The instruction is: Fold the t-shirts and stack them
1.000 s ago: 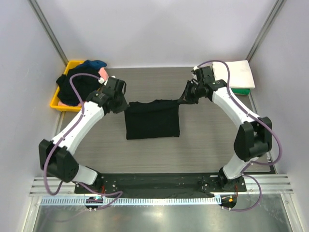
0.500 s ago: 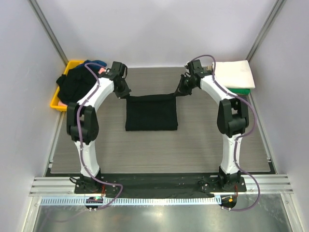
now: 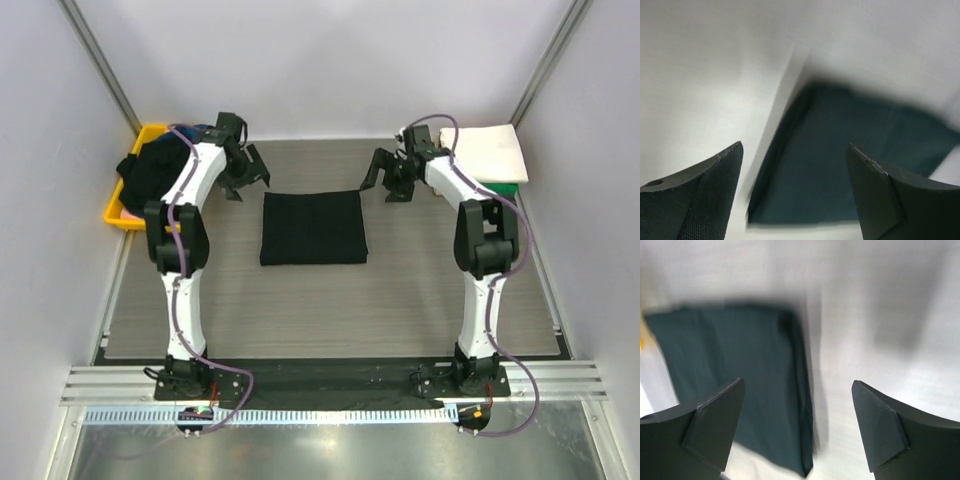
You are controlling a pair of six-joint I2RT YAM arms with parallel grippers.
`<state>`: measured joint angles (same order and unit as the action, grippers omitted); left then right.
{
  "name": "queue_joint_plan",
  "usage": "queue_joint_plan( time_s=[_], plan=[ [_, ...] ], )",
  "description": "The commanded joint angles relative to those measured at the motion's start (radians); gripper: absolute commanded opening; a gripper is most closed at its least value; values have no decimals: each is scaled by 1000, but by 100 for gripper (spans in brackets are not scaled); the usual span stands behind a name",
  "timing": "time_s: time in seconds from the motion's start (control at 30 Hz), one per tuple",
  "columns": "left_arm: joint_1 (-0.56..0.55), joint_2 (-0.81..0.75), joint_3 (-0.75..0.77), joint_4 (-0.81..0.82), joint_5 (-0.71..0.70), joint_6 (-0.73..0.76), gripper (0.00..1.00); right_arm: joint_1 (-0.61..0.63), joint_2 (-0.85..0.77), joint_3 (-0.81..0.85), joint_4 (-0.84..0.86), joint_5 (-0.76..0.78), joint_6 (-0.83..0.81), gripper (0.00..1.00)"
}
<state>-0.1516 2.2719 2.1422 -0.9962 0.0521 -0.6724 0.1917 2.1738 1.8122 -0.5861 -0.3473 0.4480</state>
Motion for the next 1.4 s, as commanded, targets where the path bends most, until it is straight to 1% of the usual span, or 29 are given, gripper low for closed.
queue_joint_plan(
  time_s=[0.0,0.03,0.07,0.13,0.17,0.23,0.27,0.3,0.37,0.4,0.47,0.57,0.6,0.63,0.7,0.73,0.77,0.83,0.87,0.93,0.97,1.03,1.13,1.17,1.2,1.23,1.27,1.33,1.37],
  plan=[
    [-12,-277,-249,66,32,28,84,8,-150,-233,186,-123,-28,95],
    [-16,-325,-308,79,38,39,83,9,-164,-266,204,-143,-31,95],
    [-17,-398,-414,83,40,45,83,6,-166,-293,235,-169,-35,96],
    [-26,-481,-517,94,32,56,82,6,-146,-342,261,-211,-29,96],
    [-35,-565,-627,117,29,57,82,8,-132,-349,281,-219,-28,96],
    [-48,-638,-727,143,37,65,82,8,-102,-349,304,-234,-17,96],
    [-55,-675,-781,146,35,65,82,8,-59,-340,318,-236,-15,96],
    [-63,-740,-862,149,34,68,82,8,-39,-330,324,-236,-12,97],
    [-69,-814,-944,154,40,68,81,9,30,-291,345,-246,0,97],
    [-69,-881,-1002,154,43,74,81,14,55,-281,364,-257,14,97],
    [-69,-942,-1036,136,29,74,81,34,98,-275,413,-294,57,97],
    [-69,-1041,-1070,107,19,80,81,116,107,-295,443,-277,73,97],
    [-69,-1063,-1076,99,17,85,82,156,101,-329,462,-274,81,97],
    [-69,-1098,-1087,87,20,88,82,169,96,-350,485,-277,113,97],
    [-69,-1127,-1093,74,19,94,82,181,89,-425,603,-314,161,94],
    [-69,-1153,-1105,70,14,103,82,183,89,-451,653,-329,197,91],
    [-69,-1166,-1114,70,3,109,82,183,89,-473,748,-349,255,83],
    [-68,-1187,-1142,86,-6,126,82,189,104,-510,819,-389,309,70],
    [-69,-1201,-1169,88,-8,143,82,190,113,-513,863,-401,340,52],
    [-69,-1209,-1196,108,-1,151,83,195,116,-516,881,-412,353,33],
    [-68,-1216,-1211,113,15,145,83,192,113,-519,900,-415,359,16],
    [-68,-1226,-1226,146,75,149,82,187,104,-516,904,-426,363,3],
    [-68,-1246,-1220,153,71,163,82,152,67,-485,862,-438,331,1],
    [-66,-1252,-1216,151,71,169,82,126,40,-470,764,-418,305,1],
    [-68,-1270,-1204,148,71,181,82,114,25,-421,684,-395,200,1],
    [-68,-1279,-1200,148,65,189,82,100,9,-392,598,-360,149,1],
    [-68,-1293,-1200,154,54,194,82,88,-6,-364,448,-302,94,1],
    [-66,-1333,-1237,188,28,182,82,46,-45,-291,341,-256,-12,1],
    [-68,-1344,-1249,200,2,165,82,17,-66,-245,253,-210,-40,1]
  ],
)
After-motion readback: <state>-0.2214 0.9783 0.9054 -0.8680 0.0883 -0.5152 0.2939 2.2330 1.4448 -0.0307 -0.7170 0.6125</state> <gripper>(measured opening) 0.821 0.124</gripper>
